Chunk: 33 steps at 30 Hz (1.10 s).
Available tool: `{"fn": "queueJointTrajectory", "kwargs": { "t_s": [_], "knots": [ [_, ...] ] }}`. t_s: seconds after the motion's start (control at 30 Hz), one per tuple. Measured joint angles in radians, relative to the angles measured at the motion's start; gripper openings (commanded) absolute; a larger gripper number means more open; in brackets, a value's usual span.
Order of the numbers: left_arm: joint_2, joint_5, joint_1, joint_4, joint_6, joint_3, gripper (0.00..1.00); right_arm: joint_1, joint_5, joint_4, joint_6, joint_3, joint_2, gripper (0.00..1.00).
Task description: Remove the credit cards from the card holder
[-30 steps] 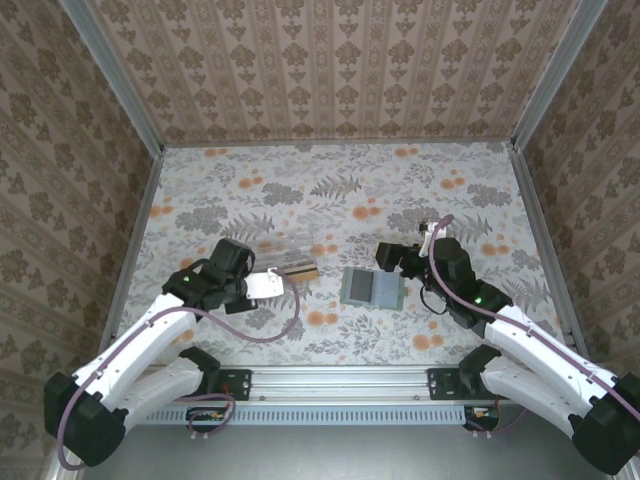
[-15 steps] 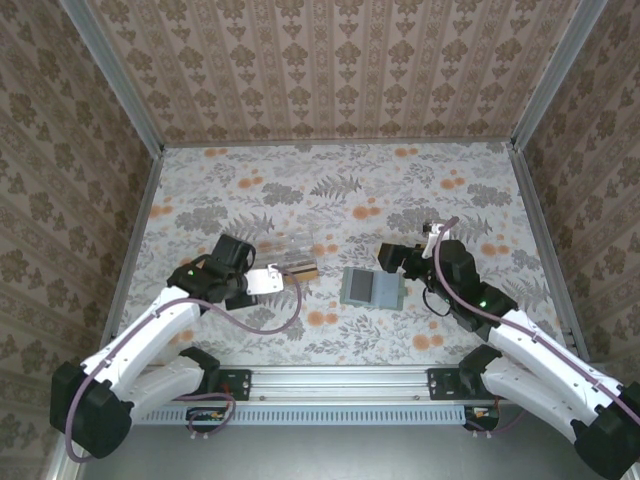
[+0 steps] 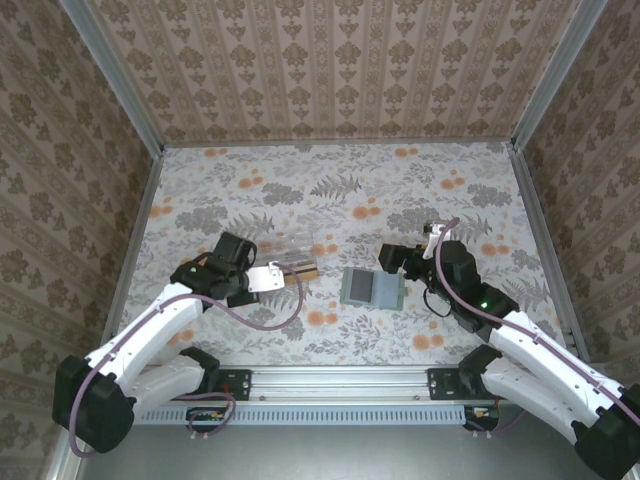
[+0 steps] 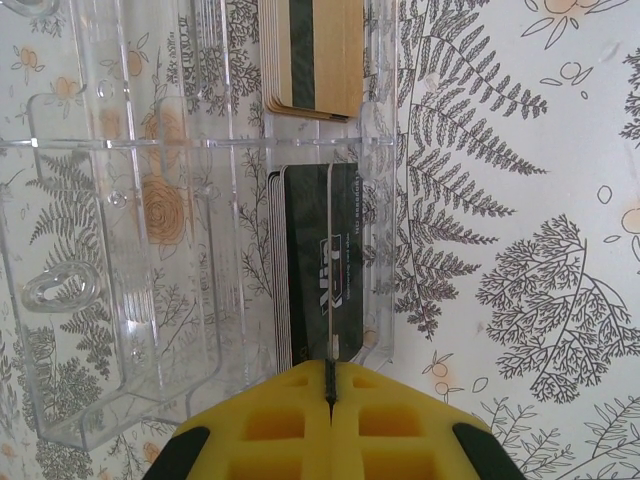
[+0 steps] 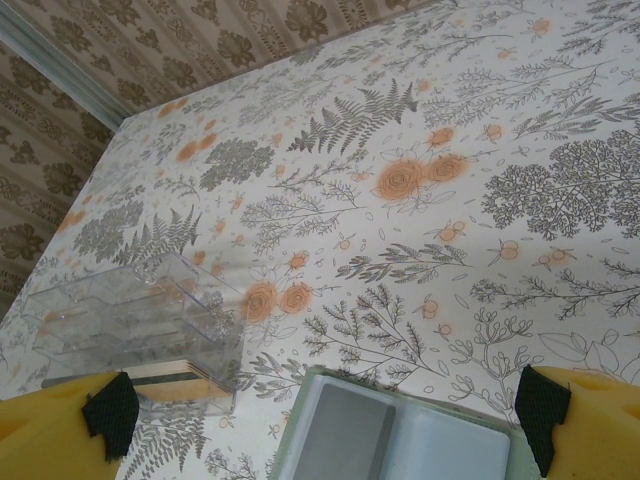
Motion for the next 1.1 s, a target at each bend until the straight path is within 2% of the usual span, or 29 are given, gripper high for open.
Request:
{"fn": "queueJointTrajectory", "kwargs": {
  "t_s": [1.1],
  "knots": [
    [0.084,-0.005,0.013,0.031,-0.011,-0.009,0.0,0.0,0.0,-0.012,0.007,-0.005,-0.008,1.0]
  ]
}}
